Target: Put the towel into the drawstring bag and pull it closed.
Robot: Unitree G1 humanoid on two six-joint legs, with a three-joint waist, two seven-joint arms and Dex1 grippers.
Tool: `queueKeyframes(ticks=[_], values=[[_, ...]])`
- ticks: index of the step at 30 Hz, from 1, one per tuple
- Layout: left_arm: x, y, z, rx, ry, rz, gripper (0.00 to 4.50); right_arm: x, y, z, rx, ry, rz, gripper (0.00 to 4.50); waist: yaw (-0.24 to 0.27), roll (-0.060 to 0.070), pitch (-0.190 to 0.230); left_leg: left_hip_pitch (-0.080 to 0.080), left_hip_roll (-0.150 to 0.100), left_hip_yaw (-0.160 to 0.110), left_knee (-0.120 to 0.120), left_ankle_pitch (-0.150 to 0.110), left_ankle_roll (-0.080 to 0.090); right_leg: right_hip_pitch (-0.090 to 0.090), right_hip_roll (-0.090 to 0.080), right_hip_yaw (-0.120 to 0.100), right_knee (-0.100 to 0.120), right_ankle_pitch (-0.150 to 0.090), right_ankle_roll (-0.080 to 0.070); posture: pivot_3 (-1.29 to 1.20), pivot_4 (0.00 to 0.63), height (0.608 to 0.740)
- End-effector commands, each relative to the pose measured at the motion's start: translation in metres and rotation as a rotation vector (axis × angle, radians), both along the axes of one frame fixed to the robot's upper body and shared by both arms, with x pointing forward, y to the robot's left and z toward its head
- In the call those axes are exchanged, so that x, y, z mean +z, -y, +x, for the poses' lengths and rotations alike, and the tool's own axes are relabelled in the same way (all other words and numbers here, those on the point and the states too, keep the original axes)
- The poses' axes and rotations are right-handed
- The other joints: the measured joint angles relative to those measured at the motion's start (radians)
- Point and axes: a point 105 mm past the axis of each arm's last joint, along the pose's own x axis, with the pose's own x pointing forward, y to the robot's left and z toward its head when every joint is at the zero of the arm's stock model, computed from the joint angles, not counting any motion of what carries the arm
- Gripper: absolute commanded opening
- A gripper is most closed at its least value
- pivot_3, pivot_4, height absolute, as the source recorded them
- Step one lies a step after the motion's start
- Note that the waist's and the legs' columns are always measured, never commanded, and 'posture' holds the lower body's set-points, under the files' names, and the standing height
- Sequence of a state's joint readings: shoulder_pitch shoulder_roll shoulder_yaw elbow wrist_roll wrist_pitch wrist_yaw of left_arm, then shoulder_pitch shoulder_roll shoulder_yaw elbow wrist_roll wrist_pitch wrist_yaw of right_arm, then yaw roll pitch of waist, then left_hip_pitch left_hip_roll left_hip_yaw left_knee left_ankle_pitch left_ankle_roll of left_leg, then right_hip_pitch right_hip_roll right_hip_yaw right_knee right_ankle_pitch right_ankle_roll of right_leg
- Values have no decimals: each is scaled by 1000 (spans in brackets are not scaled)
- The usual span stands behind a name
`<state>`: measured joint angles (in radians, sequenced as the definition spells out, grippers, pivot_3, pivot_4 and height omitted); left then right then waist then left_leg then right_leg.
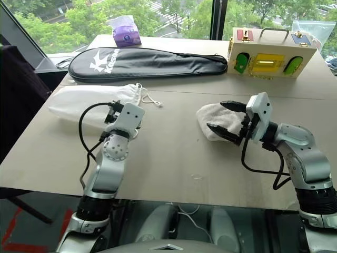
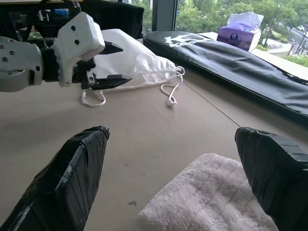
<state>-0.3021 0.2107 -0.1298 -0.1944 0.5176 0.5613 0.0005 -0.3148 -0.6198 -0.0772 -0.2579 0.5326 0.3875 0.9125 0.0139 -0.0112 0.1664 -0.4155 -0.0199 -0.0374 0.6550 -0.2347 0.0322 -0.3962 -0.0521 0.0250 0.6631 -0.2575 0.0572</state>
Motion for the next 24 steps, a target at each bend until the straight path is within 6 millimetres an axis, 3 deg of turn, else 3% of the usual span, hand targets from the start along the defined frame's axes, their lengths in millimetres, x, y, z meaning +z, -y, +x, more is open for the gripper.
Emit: queueKeyframes(ticks=[1,10,19,22,24], values=[[2,-7,5,91,29,12,3159,17,-1,-5,23,58,-2,4500,-3,0,0,0,0,0,0,0,0,0,0,0,0,0,0,0,150,740],[-9,-26,11,265,13,18,3159,17,-2,-8,29,51,-14,4500,0,0,0,0,0,0,-1,0,0,-1,1,0,1,0,0,0,150,740],[-13,-46,6,363,22,-27,3159,19,-1,-7,20,54,-17,4500,0,0,0,0,1,-1,-1,0,0,-1,-2,0,1,0,0,0,150,740],[-5,-55,2,404,67,-15,2291,20,-1,-7,18,56,-15,4500,0,0,0,0,1,-1,-1,0,0,-1,-2,0,1,0,0,0,150,740],[-8,-60,-1,428,60,-15,1359,20,-1,-6,16,59,-15,4500,0,0,0,0,1,-1,-1,0,0,-1,-2,0,1,0,0,0,150,740]])
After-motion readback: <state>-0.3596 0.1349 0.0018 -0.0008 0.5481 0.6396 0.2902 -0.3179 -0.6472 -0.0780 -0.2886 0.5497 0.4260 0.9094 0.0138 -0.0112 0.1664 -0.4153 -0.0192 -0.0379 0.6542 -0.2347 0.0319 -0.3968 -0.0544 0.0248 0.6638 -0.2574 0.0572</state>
